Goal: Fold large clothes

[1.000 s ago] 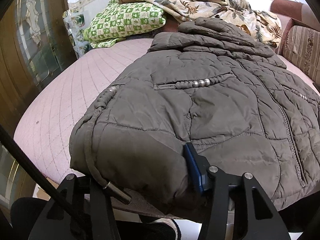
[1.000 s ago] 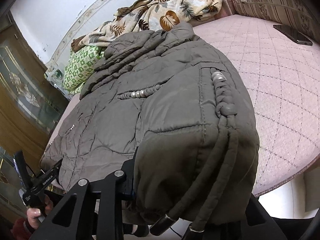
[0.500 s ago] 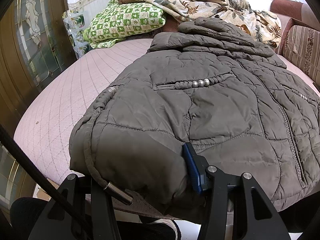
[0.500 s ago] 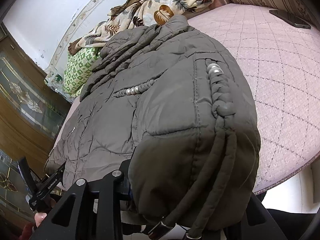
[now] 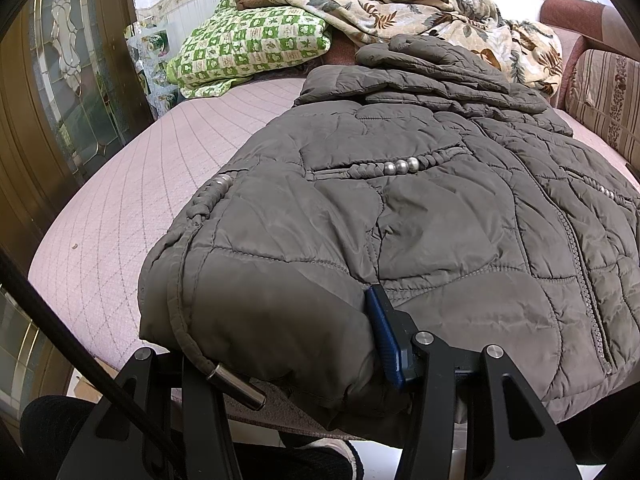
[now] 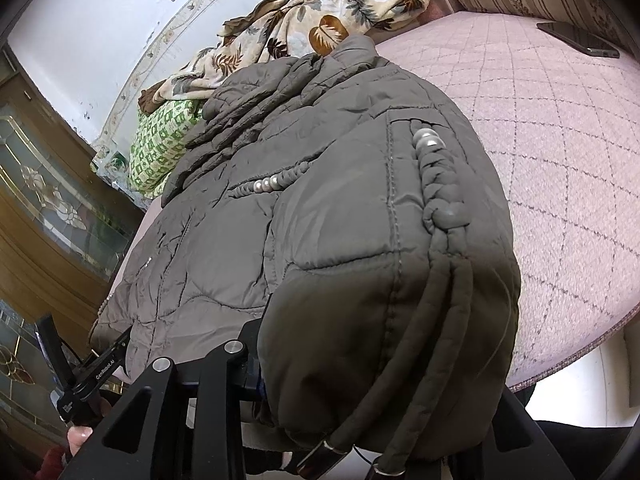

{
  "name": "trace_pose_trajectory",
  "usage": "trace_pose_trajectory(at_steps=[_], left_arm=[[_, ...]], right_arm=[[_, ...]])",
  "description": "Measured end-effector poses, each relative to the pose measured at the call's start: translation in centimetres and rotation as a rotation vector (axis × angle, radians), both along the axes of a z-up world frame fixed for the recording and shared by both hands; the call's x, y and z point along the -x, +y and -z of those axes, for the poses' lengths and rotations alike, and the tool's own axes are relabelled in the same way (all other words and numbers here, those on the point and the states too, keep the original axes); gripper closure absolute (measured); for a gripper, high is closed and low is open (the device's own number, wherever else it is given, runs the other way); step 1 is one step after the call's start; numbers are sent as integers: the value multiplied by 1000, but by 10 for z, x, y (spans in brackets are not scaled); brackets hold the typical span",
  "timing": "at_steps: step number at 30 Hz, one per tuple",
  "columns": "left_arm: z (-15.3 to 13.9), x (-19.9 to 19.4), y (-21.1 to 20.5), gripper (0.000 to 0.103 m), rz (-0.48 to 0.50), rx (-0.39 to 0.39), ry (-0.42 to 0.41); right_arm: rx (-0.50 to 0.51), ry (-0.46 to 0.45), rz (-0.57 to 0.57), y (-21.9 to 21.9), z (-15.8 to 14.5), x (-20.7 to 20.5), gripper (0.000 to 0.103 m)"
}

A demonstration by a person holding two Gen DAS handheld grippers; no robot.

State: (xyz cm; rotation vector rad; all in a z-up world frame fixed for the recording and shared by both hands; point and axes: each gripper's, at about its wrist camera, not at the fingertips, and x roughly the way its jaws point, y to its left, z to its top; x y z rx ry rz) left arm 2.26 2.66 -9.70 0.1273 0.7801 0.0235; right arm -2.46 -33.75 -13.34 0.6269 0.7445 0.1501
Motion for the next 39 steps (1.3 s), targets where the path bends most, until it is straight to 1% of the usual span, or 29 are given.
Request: trace_pose_trajectory(at_steps=[7,9,11,14,22,25,29,33,34,35,36,37,39], left_arm=[[0,0,0,53,1,2,-1],[-2,0,1,60,6,16,-4],[-7,2,3,71,11,39,-19],[-12,3,6,76,17,52,-35],[-22,9,9,82,41,59,-78],[-26,10,11,83,47,67,-90],[-28,10,12,83,49,74,-89],[-26,7,16,79,41,111,-58],[-24,7,16,73,37,124,-53],[-23,5,19,61,36,149,-44],[-22,3,21,52,39,179,-27],[-20,1,22,41,39,198,-14],[-16,-5,24,41,29,222,1]], right_arm=[[-4,4,0,0,-1,0,66],[26,2,-3,2,-5,0,69],[67,-16,-6,8,-12,1,74],[113,-72,-8,12,-27,6,77],[129,-114,4,13,-39,11,79],[139,-129,2,14,-44,12,79],[128,-131,1,15,-45,12,79],[106,-116,4,12,-40,12,79],[98,-112,5,11,-39,12,78],[93,-109,7,10,-38,12,78],[88,-106,7,10,-37,11,78],[87,-104,7,10,-37,11,78],[86,-99,8,11,-35,11,77]])
